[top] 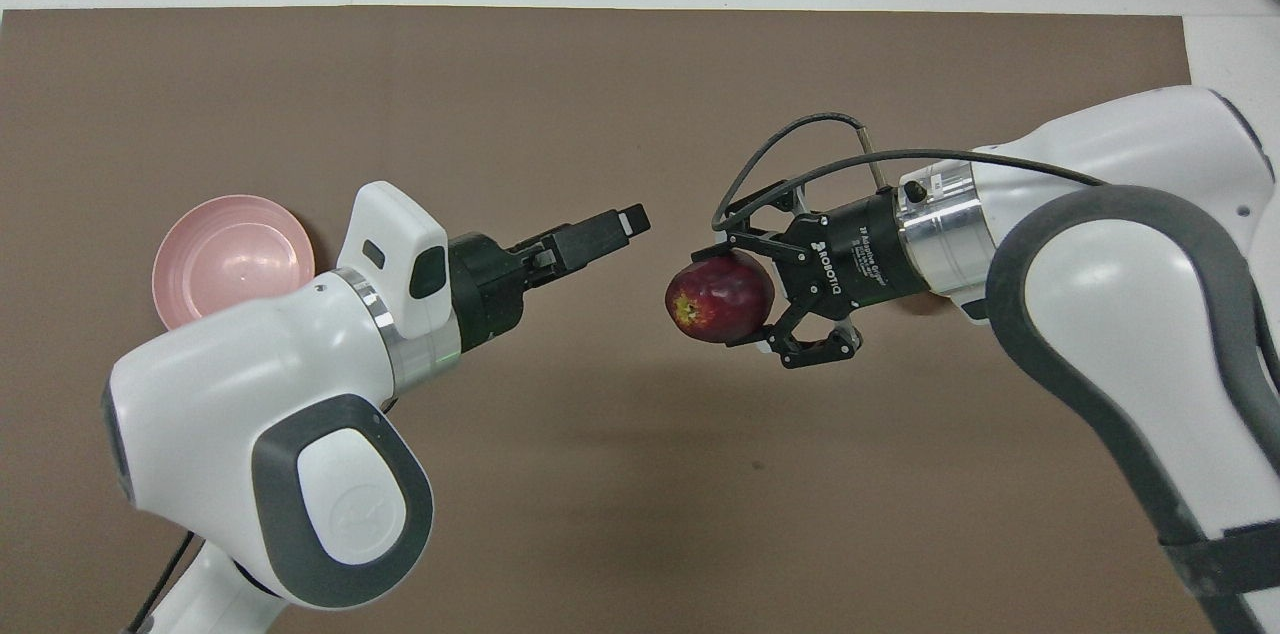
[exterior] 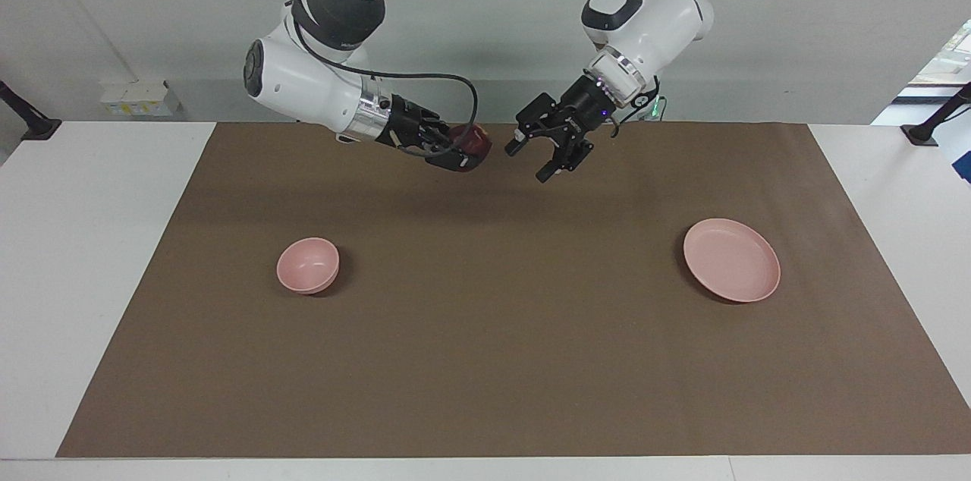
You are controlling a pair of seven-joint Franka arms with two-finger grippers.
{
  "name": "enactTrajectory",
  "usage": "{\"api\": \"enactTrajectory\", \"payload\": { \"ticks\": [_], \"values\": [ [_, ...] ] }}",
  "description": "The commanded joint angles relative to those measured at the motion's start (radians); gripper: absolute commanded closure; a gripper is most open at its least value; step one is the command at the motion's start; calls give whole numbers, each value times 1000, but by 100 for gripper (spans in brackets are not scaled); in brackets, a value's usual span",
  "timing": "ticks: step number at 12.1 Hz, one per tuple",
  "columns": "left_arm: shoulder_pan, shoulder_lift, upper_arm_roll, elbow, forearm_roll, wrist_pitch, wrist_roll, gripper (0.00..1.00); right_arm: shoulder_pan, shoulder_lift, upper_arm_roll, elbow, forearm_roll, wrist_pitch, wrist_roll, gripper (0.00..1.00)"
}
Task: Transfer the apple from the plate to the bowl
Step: 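Carry the apple with the right gripper while the left gripper withdraws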
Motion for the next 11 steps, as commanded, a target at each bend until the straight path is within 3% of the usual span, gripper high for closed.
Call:
{"api": "enactTrajectory", "payload": {
  "ticks": [1,7,9,11],
  "values": [
    [44,5,-4,8,52,-42,-12,0,-76,-14,1,-14,16,-94,-83,100],
    [166,8,-2,29,458,-293,-55,0,-248,-14,0,3,-94,-315,-333,100],
    [221,24,-2,72,665,-447,-55,0,-264,-12,-2,6,-163,-303,-441,100],
    [234,34,-1,103,782,-542,-55,0,-261,-8,0,3,-294,-189,-543,100]
  ]
}}
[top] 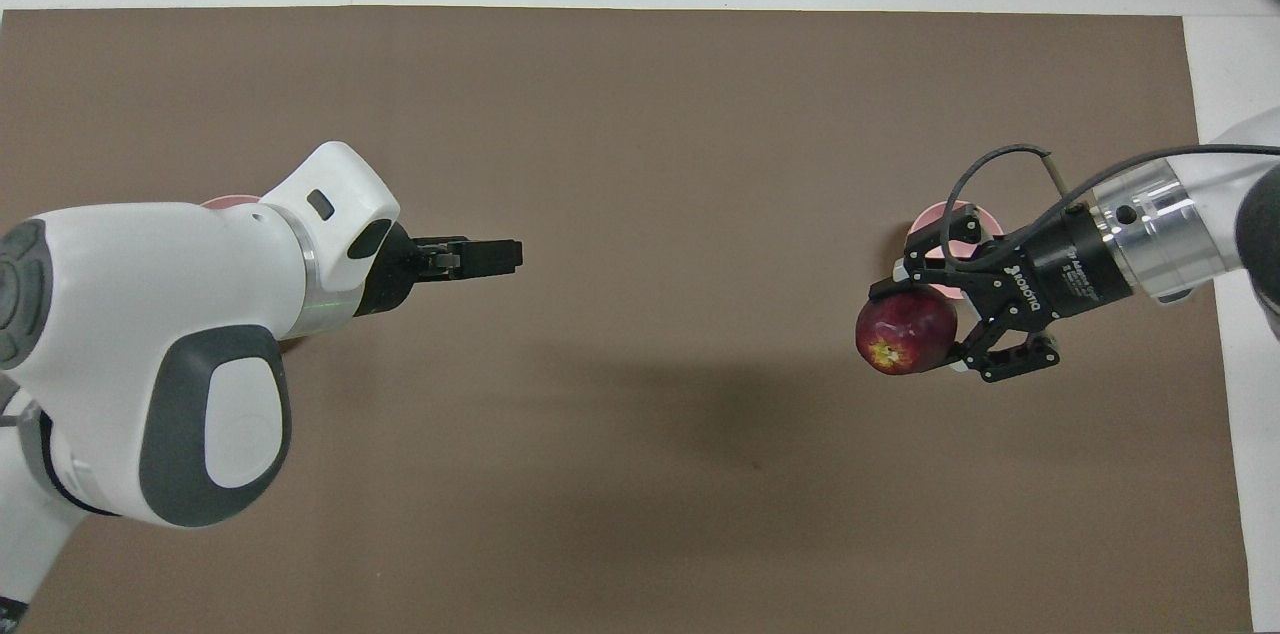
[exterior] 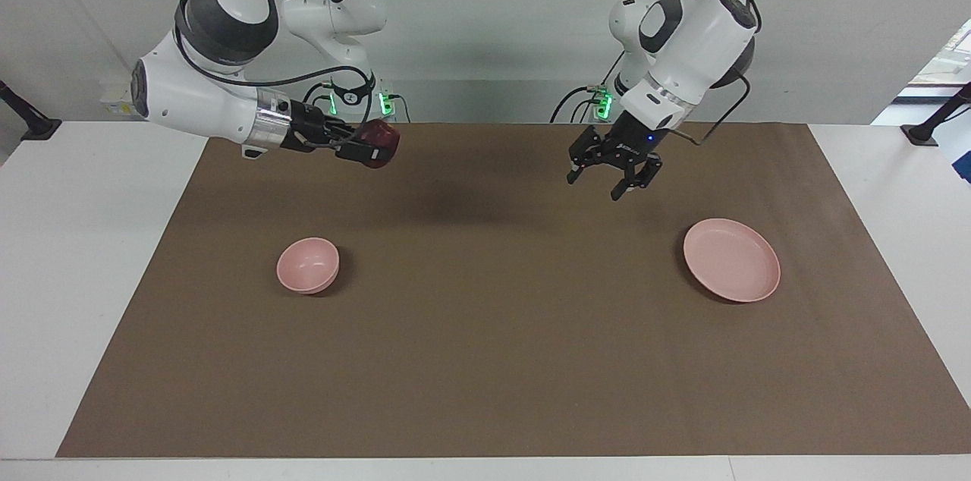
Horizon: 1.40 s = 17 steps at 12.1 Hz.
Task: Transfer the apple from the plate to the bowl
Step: 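Carry the apple with the right gripper while the left gripper withdraws, then lower the apple into the pink bowl and open the right gripper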
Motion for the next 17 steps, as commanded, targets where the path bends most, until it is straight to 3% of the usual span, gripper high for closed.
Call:
{"api": "enactTrajectory", "payload": {
  "ticks": [1,6,9,12,17],
  "values": [
    [31,26,-7,51,133,-102,-6,0,-1,0,10,4,-130,108,-101,100],
    [91,23,-7,50,292,-180,-6,0,29,46,16,9,-392,377,-328,100],
    [94,28,-5,105,363,-252,-5,0,71,100,18,6,-559,536,-448,100],
    [116,33,-4,202,430,-363,9,0,65,164,16,-8,-597,590,-526,100],
    [-198,45,364,480,435,-666,14,0,37,204,16,-23,-626,619,-568,100]
  ]
}}
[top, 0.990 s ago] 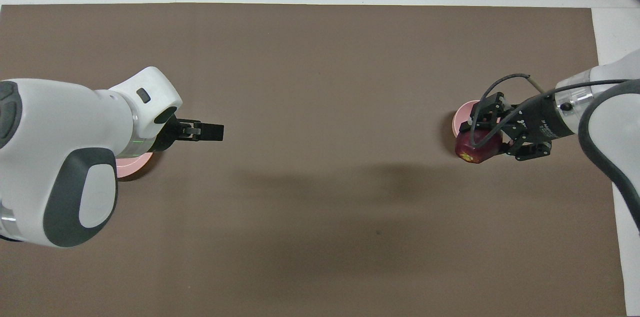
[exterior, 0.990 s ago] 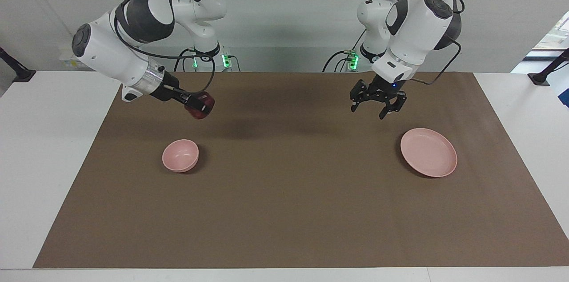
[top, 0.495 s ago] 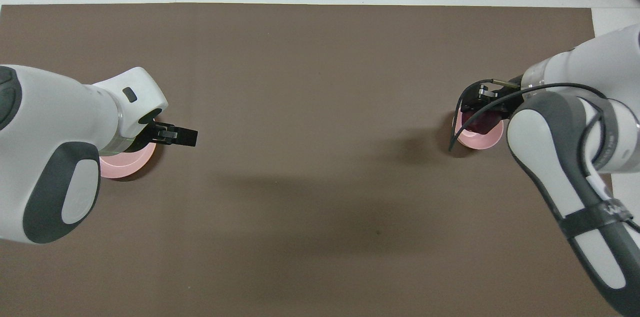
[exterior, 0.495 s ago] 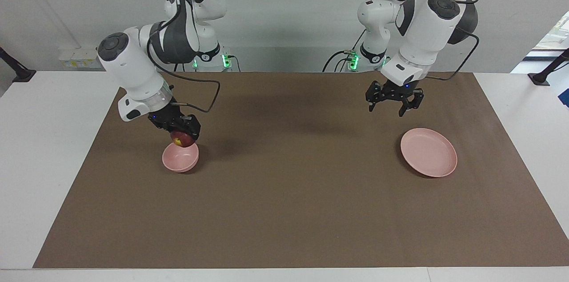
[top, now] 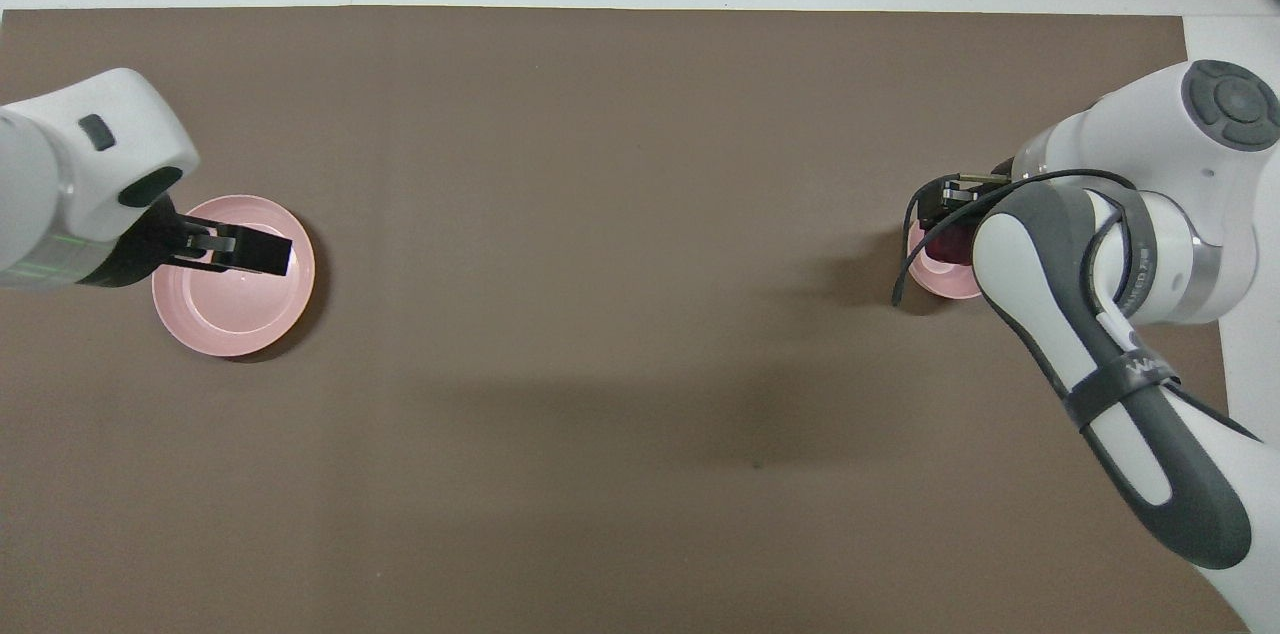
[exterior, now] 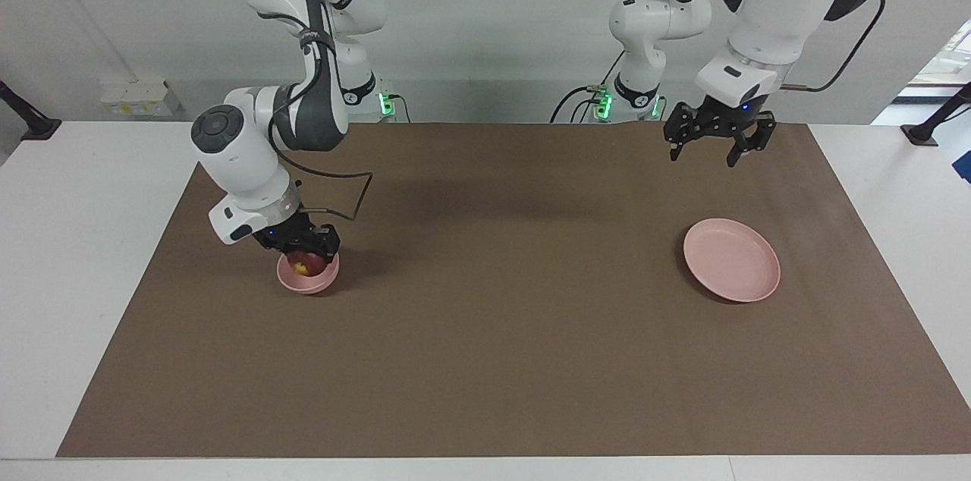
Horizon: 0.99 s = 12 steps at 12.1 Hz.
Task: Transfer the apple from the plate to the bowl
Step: 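Lower the apple into the pink bowl and open the right gripper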
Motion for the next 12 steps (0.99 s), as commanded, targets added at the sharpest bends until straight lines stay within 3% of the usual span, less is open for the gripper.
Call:
{"api": "enactTrajectory", "payload": {
  "ticks": [1,4,10,12],
  "values": [
    [-121,24,137,152,25,-163,8,0,-33,2,7,-39,-23,21,-55,100],
    [-163,27,172,203,34,-270,19,0,-54,3,9,-64,-23,41,-84,100],
    [-132,25,188,200,-3,-247,20,0,-54,32,9,-77,-3,61,-72,60],
    [-132,24,186,194,-3,-245,13,0,-53,34,9,-77,-2,62,-63,37]
  ]
}}
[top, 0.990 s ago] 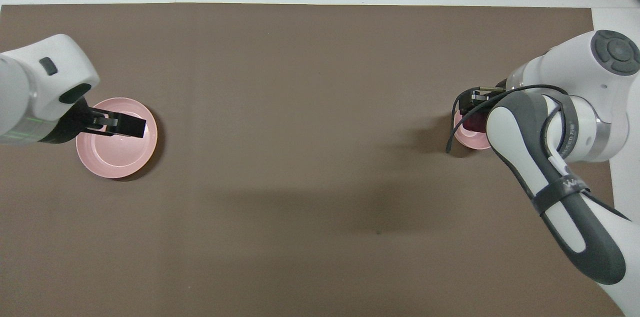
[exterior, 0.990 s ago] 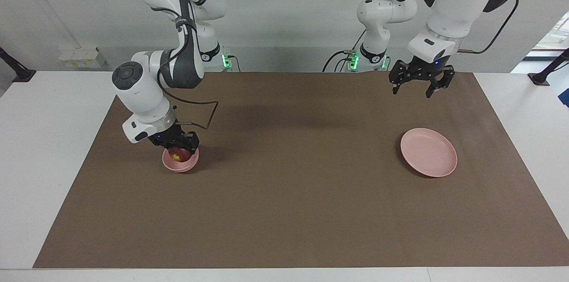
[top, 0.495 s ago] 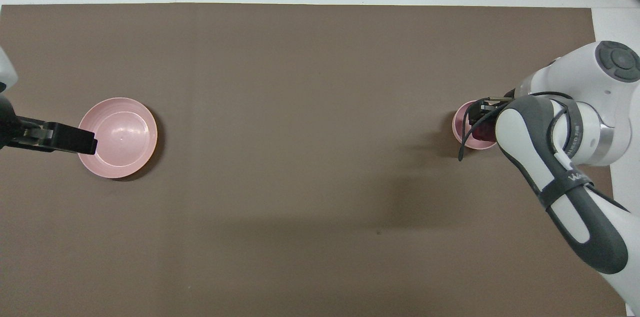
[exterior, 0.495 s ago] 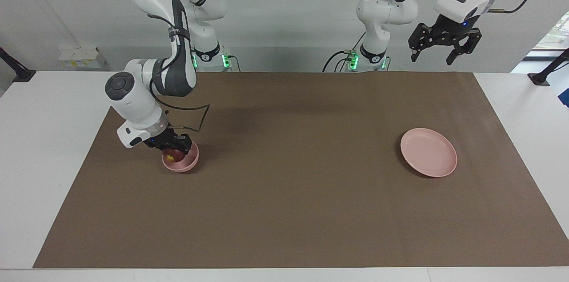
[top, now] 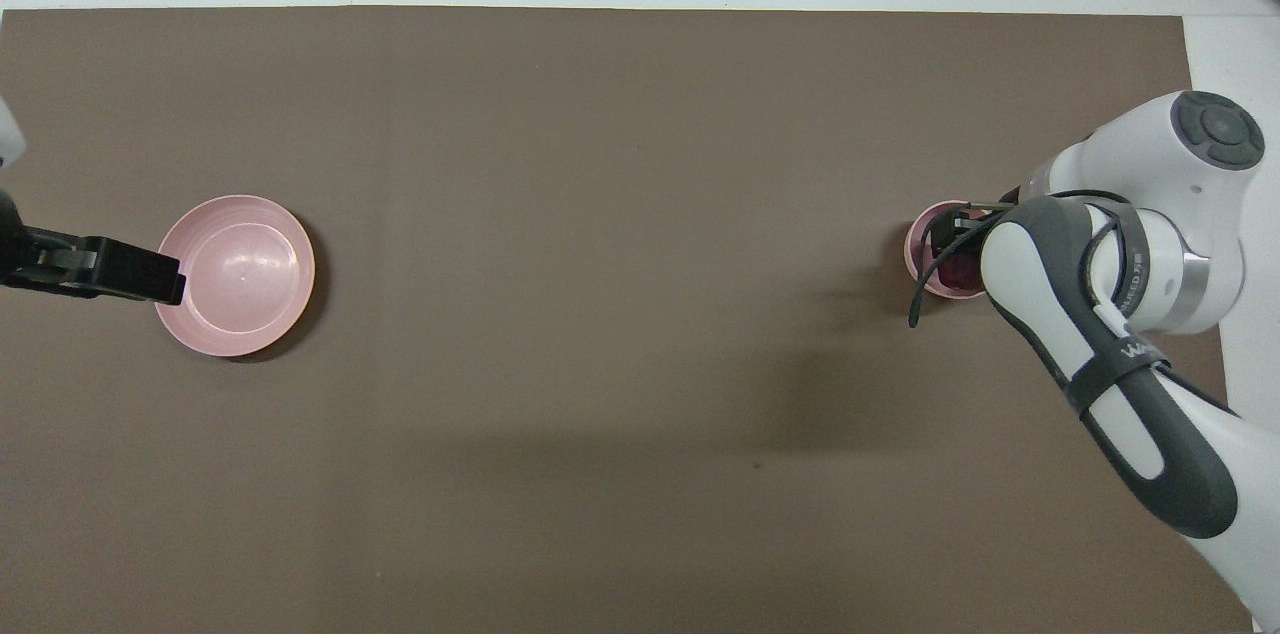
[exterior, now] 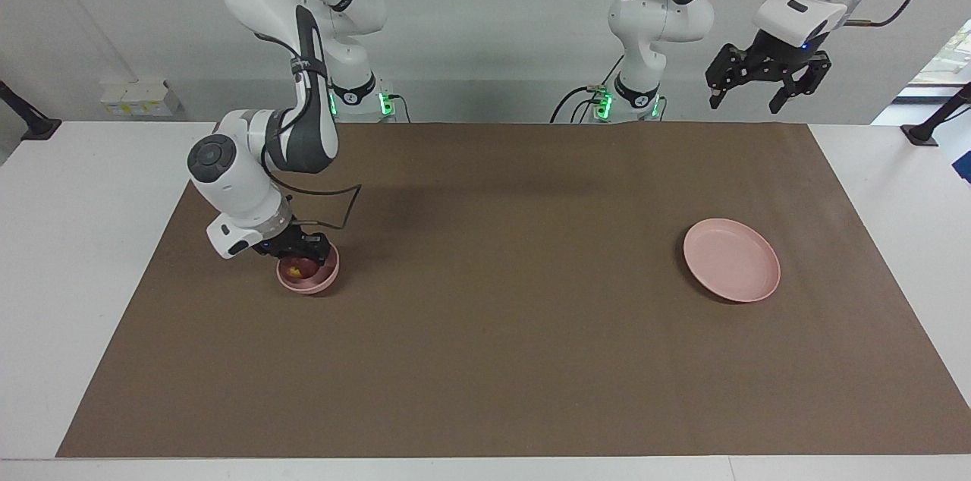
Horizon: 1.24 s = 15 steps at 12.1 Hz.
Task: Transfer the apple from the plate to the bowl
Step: 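Lower the apple into the pink bowl and open the right gripper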
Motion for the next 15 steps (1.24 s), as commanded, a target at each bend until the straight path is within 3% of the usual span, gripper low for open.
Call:
{"api": "enactTrajectory", "payload": {
  "ticks": [1,2,8,12,15],
  "values": [
    [3,1,1,11,-9,1,-5,0,-2,-4,8,-9,0,24,13,11],
    [3,1,2,11,-9,1,-1,0,0,-4,8,-8,0,25,13,0],
    [32,1,2,9,-10,-4,7,0,11,-31,8,78,-20,-56,13,0],
    [53,0,2,9,-10,-8,1,0,37,-129,6,90,-70,-117,16,0],
    [70,1,4,9,-9,-10,1,0,37,-254,8,134,-93,-275,16,0]
  ]
}}
